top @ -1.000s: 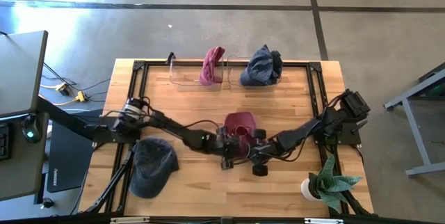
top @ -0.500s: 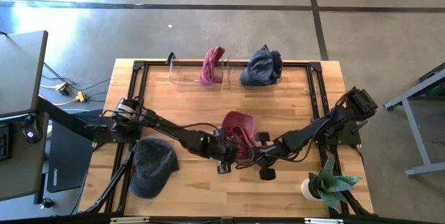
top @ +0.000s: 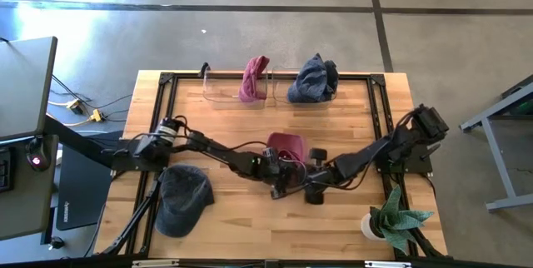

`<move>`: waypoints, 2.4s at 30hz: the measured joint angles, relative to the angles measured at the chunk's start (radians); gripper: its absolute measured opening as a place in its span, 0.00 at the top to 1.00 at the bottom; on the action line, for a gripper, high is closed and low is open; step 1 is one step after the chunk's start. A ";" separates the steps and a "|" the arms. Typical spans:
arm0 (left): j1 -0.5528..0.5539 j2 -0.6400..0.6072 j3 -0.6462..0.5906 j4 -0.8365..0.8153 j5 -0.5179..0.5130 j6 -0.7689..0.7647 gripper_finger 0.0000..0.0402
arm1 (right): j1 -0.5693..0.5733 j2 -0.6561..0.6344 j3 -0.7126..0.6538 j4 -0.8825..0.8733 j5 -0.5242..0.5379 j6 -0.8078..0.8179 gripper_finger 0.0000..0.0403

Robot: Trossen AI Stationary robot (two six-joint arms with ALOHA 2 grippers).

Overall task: Pick & Place hat
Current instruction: Put the red cap into the left transparent bin

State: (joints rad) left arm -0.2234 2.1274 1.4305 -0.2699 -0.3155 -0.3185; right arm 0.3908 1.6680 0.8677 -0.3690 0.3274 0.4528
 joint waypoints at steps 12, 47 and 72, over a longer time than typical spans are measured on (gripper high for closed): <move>-0.007 -0.063 -0.004 -0.036 0.098 -0.021 0.62 | 0.017 -0.006 0.022 -0.159 -0.040 0.065 1.00; -0.026 -0.108 -0.004 -0.153 -0.015 -0.048 0.62 | -0.022 0.032 -0.003 0.124 0.112 0.009 1.00; -0.019 -0.123 -0.001 -0.059 0.028 -0.011 0.62 | 0.001 0.000 0.023 0.104 -0.044 -0.030 1.00</move>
State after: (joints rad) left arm -0.2428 2.0041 1.4292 -0.3293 -0.2875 -0.3299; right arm 0.3917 1.6684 0.8906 -0.2652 0.2832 0.4223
